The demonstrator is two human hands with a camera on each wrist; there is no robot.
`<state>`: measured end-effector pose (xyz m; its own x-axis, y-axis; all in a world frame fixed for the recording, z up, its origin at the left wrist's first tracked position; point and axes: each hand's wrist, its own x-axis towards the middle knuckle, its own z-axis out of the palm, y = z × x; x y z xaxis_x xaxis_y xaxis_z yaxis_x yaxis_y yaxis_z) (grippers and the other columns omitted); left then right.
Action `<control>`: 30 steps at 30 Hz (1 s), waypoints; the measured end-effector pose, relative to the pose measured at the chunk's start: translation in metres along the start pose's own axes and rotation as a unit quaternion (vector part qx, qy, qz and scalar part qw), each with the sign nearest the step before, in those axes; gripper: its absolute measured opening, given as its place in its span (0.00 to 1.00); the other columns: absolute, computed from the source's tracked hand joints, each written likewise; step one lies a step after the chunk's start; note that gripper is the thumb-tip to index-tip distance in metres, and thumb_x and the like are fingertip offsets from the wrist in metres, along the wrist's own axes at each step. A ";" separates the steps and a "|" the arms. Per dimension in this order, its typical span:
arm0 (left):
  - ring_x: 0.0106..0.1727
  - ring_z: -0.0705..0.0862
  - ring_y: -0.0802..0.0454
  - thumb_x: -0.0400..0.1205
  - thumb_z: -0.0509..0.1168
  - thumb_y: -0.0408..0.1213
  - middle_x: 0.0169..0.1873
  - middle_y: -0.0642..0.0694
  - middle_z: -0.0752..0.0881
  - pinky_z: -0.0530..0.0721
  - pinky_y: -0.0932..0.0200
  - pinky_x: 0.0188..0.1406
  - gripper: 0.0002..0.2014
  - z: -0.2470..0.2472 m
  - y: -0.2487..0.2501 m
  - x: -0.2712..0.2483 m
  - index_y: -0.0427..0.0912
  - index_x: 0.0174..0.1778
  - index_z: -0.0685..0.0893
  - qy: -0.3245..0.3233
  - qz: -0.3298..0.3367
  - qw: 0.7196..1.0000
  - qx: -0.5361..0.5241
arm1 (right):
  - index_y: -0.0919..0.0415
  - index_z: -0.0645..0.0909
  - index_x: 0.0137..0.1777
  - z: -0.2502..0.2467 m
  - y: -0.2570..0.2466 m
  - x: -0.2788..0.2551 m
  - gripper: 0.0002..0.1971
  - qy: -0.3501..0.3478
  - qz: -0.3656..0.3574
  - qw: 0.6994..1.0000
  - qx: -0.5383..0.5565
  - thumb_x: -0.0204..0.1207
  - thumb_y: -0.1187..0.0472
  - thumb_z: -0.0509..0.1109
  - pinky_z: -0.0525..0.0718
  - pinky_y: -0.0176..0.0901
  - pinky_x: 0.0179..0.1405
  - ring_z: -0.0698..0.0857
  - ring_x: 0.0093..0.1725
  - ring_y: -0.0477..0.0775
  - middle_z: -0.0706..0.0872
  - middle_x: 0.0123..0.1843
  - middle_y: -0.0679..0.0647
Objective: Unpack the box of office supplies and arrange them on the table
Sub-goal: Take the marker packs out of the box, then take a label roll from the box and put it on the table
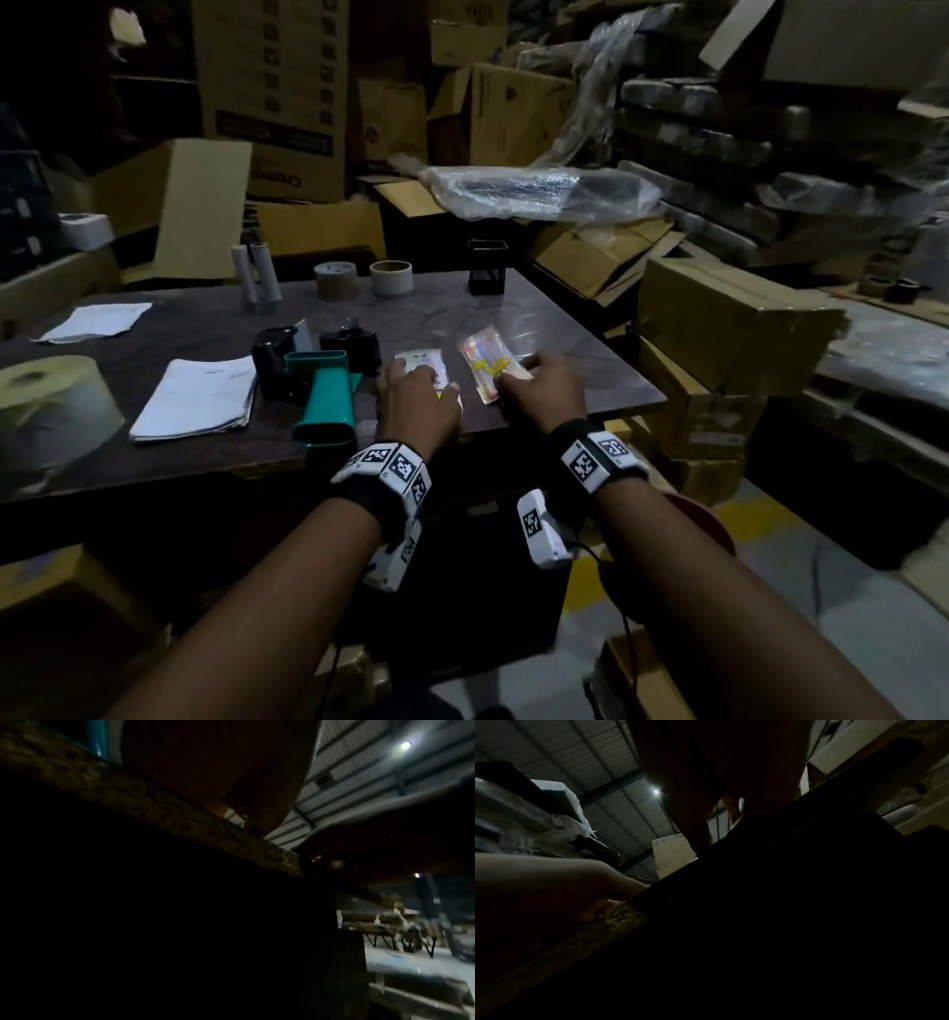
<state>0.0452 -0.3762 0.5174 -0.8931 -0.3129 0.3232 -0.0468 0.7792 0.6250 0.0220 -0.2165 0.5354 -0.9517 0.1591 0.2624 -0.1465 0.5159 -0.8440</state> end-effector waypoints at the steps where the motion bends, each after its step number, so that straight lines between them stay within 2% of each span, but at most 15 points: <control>1: 0.76 0.69 0.38 0.78 0.63 0.53 0.71 0.34 0.77 0.65 0.52 0.75 0.22 0.002 0.000 -0.001 0.41 0.60 0.86 0.002 0.010 1.000 0.009 | 0.61 0.85 0.43 -0.003 -0.001 -0.001 0.18 -0.003 -0.005 1.000 -0.003 0.59 0.48 0.77 0.88 0.50 0.47 0.90 0.42 0.58 0.91 0.39 0.60; 5: 0.77 0.66 0.39 0.80 0.63 0.52 0.74 0.40 0.73 0.58 0.41 0.78 0.18 -0.002 0.016 -0.014 0.48 0.61 0.85 0.053 0.033 0.994 0.084 | 0.68 0.87 0.41 -0.026 -0.001 -0.012 0.19 -0.024 -0.019 0.999 -0.022 0.68 0.49 0.80 0.84 0.49 0.46 0.87 0.41 0.57 0.90 0.39 0.61; 8: 0.77 0.66 0.41 0.80 0.62 0.52 0.71 0.42 0.75 0.55 0.32 0.78 0.19 0.007 0.043 -0.034 0.49 0.62 0.83 0.089 0.108 0.982 0.123 | 0.66 0.88 0.41 -0.051 0.010 -0.022 0.18 -0.032 -0.044 0.998 -0.041 0.70 0.48 0.78 0.86 0.50 0.48 0.89 0.42 0.57 0.91 0.39 0.60; 11: 0.72 0.72 0.43 0.79 0.56 0.53 0.65 0.46 0.80 0.66 0.38 0.74 0.17 0.034 0.084 -0.056 0.50 0.56 0.84 0.096 0.222 0.966 0.094 | 0.63 0.90 0.42 -0.085 0.042 -0.028 0.13 0.000 -0.039 0.999 -0.034 0.72 0.51 0.75 0.87 0.48 0.48 0.89 0.44 0.54 0.92 0.41 0.58; 13: 0.64 0.77 0.43 0.80 0.58 0.49 0.58 0.44 0.83 0.74 0.45 0.66 0.14 0.060 0.111 -0.076 0.45 0.51 0.84 0.075 0.291 0.953 0.023 | 0.54 0.88 0.39 -0.107 0.076 -0.029 0.09 0.020 -0.009 1.000 -0.021 0.70 0.48 0.74 0.90 0.53 0.45 0.90 0.42 0.54 0.91 0.40 0.55; 15: 0.56 0.79 0.40 0.79 0.61 0.46 0.51 0.40 0.83 0.79 0.48 0.57 0.12 0.098 0.134 -0.101 0.42 0.48 0.83 0.027 0.319 0.945 -0.058 | 0.49 0.84 0.34 -0.134 0.121 -0.032 0.08 0.036 0.042 0.998 -0.009 0.68 0.47 0.72 0.90 0.59 0.40 0.90 0.39 0.56 0.90 0.37 0.54; 17: 0.53 0.81 0.40 0.79 0.60 0.46 0.49 0.41 0.85 0.81 0.48 0.53 0.13 0.142 0.148 -0.124 0.42 0.49 0.83 -0.050 0.306 0.945 -0.101 | 0.50 0.84 0.34 -0.162 0.164 -0.040 0.07 0.052 0.098 0.994 -0.017 0.70 0.50 0.73 0.90 0.54 0.39 0.90 0.37 0.55 0.90 0.36 0.55; 19: 0.52 0.83 0.41 0.79 0.62 0.45 0.48 0.42 0.86 0.82 0.49 0.52 0.12 0.190 0.152 -0.141 0.43 0.50 0.84 -0.129 0.282 0.942 -0.126 | 0.55 0.87 0.38 -0.185 0.213 -0.052 0.06 0.067 0.143 0.987 -0.042 0.72 0.54 0.74 0.87 0.49 0.41 0.89 0.39 0.54 0.90 0.36 0.56; 21: 0.54 0.83 0.41 0.79 0.64 0.43 0.50 0.41 0.85 0.82 0.48 0.54 0.12 0.241 0.149 -0.154 0.42 0.54 0.83 -0.200 0.256 0.937 -0.127 | 0.56 0.87 0.36 -0.200 0.267 -0.064 0.08 0.087 0.202 0.975 -0.034 0.70 0.52 0.75 0.90 0.54 0.41 0.90 0.39 0.59 0.91 0.36 0.59; 22: 0.55 0.83 0.41 0.79 0.63 0.45 0.52 0.41 0.85 0.82 0.48 0.55 0.13 0.267 0.146 -0.162 0.43 0.55 0.82 -0.231 0.248 0.933 -0.118 | 0.57 0.86 0.34 -0.204 0.294 -0.070 0.10 0.091 0.230 0.968 -0.028 0.70 0.52 0.74 0.90 0.56 0.39 0.90 0.36 0.59 0.91 0.35 0.61; 23: 0.56 0.82 0.42 0.78 0.62 0.46 0.54 0.41 0.84 0.82 0.47 0.56 0.15 0.292 0.142 -0.168 0.44 0.57 0.81 -0.257 0.246 0.928 -0.107 | 0.58 0.85 0.32 -0.208 0.319 -0.075 0.11 0.094 0.255 0.962 -0.027 0.73 0.54 0.74 0.90 0.53 0.35 0.89 0.32 0.58 0.90 0.33 0.61; 25: 0.58 0.82 0.42 0.78 0.61 0.47 0.55 0.42 0.83 0.82 0.47 0.55 0.16 0.339 0.132 -0.181 0.45 0.58 0.80 -0.299 0.246 0.918 -0.088 | 0.65 0.86 0.33 -0.211 0.365 -0.087 0.11 0.099 0.306 0.947 -0.024 0.76 0.61 0.71 0.85 0.41 0.25 0.86 0.24 0.50 0.87 0.28 0.61; 27: 0.59 0.81 0.43 0.80 0.64 0.44 0.56 0.42 0.82 0.82 0.48 0.54 0.15 0.385 0.123 -0.191 0.44 0.60 0.79 -0.342 0.234 0.907 -0.070 | 0.68 0.87 0.37 -0.209 0.414 -0.096 0.09 0.102 0.350 0.931 -0.004 0.75 0.67 0.69 0.82 0.35 0.21 0.84 0.22 0.47 0.86 0.27 0.58; 30: 0.62 0.80 0.43 0.81 0.63 0.46 0.60 0.43 0.81 0.83 0.45 0.55 0.17 0.454 0.108 -0.200 0.45 0.64 0.77 -0.404 0.210 0.890 -0.036 | 0.68 0.87 0.39 -0.192 0.485 -0.097 0.09 0.093 0.405 0.910 0.011 0.76 0.66 0.67 0.88 0.47 0.30 0.85 0.29 0.56 0.87 0.31 0.57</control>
<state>0.0158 0.0168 0.1974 -0.8566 0.5125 -0.0597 0.3690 0.6894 0.6234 0.0946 0.1801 0.1900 -0.6883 0.6196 -0.3772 0.5749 0.1489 -0.8045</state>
